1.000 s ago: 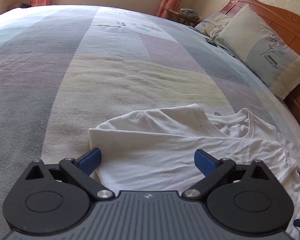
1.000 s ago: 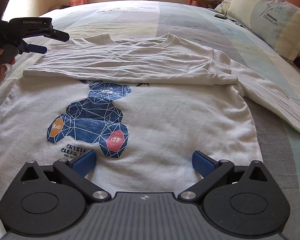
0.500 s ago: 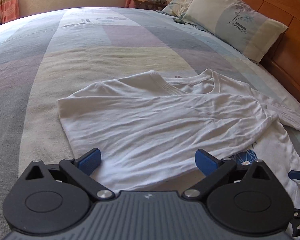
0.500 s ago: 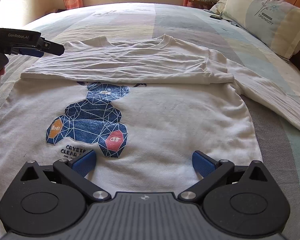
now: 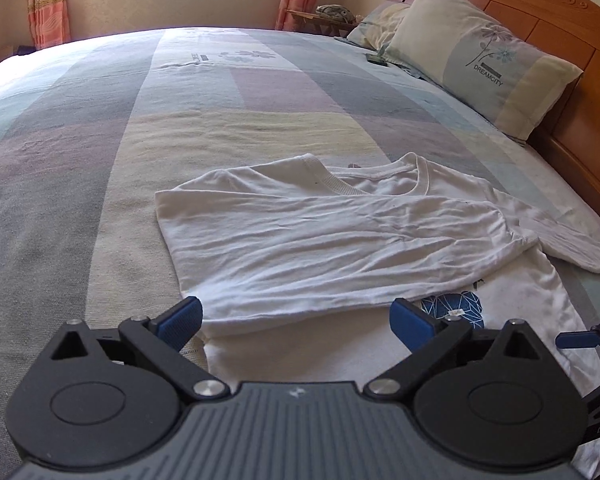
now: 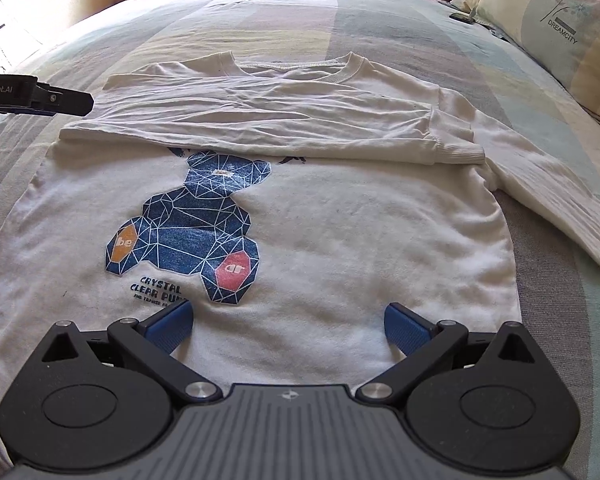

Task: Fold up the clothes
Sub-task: 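Move the open right gripper toward the cuff of the other sleeve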

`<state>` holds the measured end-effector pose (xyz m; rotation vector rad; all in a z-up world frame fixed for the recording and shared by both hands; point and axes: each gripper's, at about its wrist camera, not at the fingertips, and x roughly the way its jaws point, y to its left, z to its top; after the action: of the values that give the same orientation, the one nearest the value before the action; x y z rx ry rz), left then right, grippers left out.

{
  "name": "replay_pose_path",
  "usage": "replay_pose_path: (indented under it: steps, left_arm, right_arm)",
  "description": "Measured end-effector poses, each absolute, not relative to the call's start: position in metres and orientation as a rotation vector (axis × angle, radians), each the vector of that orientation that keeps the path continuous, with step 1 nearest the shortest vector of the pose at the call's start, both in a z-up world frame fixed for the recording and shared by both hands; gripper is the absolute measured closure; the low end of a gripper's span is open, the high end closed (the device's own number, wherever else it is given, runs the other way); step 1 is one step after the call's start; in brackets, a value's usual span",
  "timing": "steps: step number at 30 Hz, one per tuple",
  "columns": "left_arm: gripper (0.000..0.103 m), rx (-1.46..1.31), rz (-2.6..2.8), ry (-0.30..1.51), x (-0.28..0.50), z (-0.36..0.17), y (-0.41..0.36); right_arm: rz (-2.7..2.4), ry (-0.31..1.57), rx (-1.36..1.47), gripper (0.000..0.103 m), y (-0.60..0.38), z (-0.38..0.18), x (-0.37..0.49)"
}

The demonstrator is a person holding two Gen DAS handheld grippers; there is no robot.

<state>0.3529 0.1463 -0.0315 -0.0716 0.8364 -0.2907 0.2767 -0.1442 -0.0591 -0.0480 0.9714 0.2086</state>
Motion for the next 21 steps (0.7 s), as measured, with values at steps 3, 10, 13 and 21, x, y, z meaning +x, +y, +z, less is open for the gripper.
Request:
replay_pose_path:
  steps: [3, 10, 13, 21]
  left_arm:
    - [0.004, -0.092, -0.266, 0.853, 0.345, -0.032, 0.139]
    - [0.004, -0.025, -0.244, 0.878, 0.317, -0.035, 0.120]
    - [0.004, 0.023, -0.296, 0.885, 0.297, -0.039, 0.108]
    - [0.004, 0.172, -0.416, 0.986, 0.235, -0.065, 0.093]
  right_arm:
    - [0.229, 0.942, -0.040, 0.000, -0.157, -0.055, 0.278]
    - [0.297, 0.955, -0.087, 0.000, -0.196, -0.067, 0.261]
    - [0.376, 0.933, -0.092, 0.000, -0.201, -0.064, 0.252]
    - [0.618, 0.919, -0.281, 0.000, -0.192, -0.068, 0.220]
